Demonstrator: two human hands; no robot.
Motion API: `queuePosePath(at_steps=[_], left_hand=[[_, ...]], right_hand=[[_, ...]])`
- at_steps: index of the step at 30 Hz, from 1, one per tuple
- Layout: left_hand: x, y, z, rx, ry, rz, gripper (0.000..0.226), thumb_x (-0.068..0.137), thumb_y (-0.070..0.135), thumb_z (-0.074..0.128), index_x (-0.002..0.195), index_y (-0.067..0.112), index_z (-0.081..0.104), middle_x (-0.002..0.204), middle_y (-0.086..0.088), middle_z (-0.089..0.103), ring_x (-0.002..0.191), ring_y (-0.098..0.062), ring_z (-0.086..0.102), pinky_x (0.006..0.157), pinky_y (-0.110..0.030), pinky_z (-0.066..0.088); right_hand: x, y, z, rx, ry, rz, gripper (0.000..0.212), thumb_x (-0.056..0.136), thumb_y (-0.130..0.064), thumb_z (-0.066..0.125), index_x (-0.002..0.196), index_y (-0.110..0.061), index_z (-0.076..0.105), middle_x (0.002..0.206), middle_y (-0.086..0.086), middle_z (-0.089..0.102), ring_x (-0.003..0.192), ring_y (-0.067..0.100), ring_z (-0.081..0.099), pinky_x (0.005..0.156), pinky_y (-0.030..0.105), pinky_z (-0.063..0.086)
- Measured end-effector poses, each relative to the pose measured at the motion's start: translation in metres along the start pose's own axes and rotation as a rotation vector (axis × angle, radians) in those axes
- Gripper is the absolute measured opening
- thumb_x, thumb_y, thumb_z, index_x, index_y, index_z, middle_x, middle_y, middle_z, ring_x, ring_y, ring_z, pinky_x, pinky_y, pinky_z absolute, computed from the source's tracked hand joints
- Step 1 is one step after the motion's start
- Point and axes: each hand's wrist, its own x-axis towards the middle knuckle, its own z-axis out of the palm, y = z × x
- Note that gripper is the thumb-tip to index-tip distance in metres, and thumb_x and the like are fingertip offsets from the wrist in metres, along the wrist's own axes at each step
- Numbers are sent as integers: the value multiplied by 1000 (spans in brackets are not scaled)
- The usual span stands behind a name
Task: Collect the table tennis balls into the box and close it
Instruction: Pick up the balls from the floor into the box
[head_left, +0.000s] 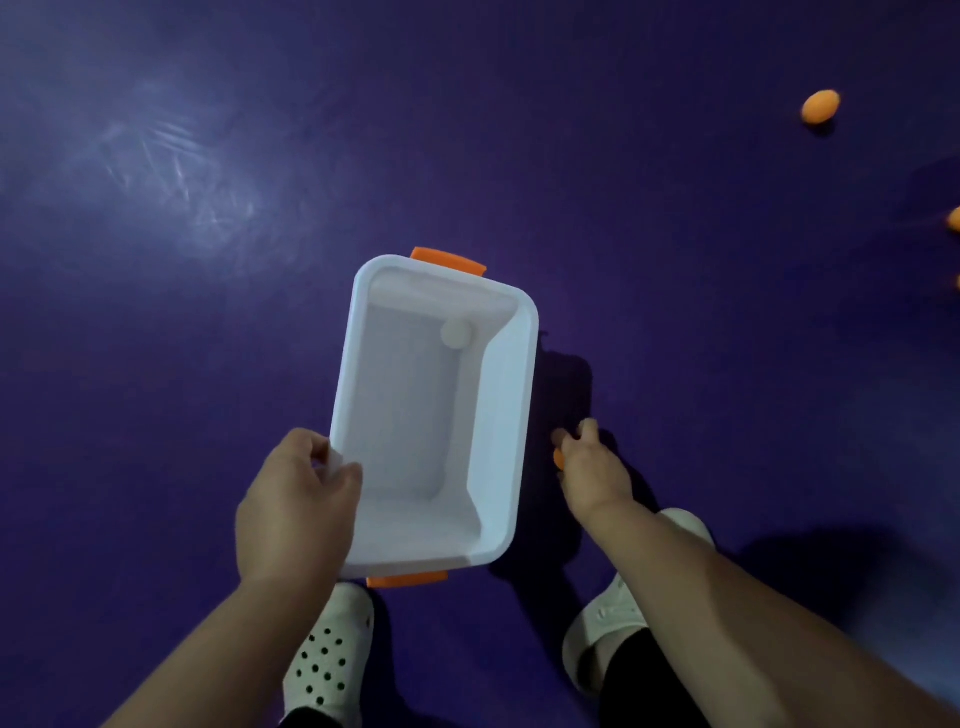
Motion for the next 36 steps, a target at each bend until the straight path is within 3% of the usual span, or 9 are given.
queuePosePath(at_steps=[3,8,12,16,20,26,30,33,36], left_hand=[[-2,11,-5,32,0,-2,6,87,19,57,86,19,51,68,14,48,58,-3,44,49,-22,29],[-28,60,-16,49,-46,-14,4,87,17,57,86,16,54,67,8,53,56,-9,48,48,-23,33],[-62,123,-22,17,-106,13,6,85,17,59,84,16,54,71,3,56,59,-13,52,46,-25,38],[-97,195,-32,15,-130,113,10,83,19,62,83,14,53,71,3,55,60,-11,49,46,-26,33],[-130,269,-47,4,-101,187,12,82,19,62,78,12,52,70,2,55,60,-11,48,49,-25,33],[-171,360,-60,-33,-86,240,15,83,21,61,74,17,50,72,-1,57,62,-17,52,50,-28,36],[-174,402,-62,-62,-74,235,12,82,21,61,77,14,53,72,-1,57,66,-23,52,57,-33,37],[-160,430,-59,-68,-83,243,12,82,21,60,77,12,53,72,-2,58,65,-22,53,57,-33,38],[-132,459,-51,-46,-88,239,11,81,19,59,76,13,52,71,-1,58,65,-21,52,55,-32,35]], right_hand=[[-9,2,-18,106,94,-6,35,90,-9,52,124,-13,45,122,10,41,79,22,52,58,30,41],[-47,-2,-91,408,430,-106,40,85,-14,59,124,-9,55,121,13,51,91,32,60,68,34,46],[-86,0,-163,567,502,-310,46,83,-28,48,124,-7,55,116,13,55,89,15,53,70,28,48],[-115,20,-236,688,499,-399,49,83,-30,51,125,-5,54,116,8,52,78,9,50,69,17,46],[-139,61,-303,743,562,-278,45,84,-33,45,124,-12,54,119,-12,42,68,-5,49,71,12,42],[-169,124,-394,640,717,-100,32,85,-6,49,113,-14,60,116,-6,55,89,5,55,71,7,42],[-170,156,-440,647,737,8,33,88,-4,50,117,-17,59,120,-7,55,89,9,60,72,15,45],[-148,167,-467,699,740,72,33,90,-4,49,119,-18,57,119,-7,55,88,7,57,71,12,43],[-109,169,-489,736,752,130,33,89,-3,49,118,-17,57,120,-5,55,87,8,56,73,22,48]])
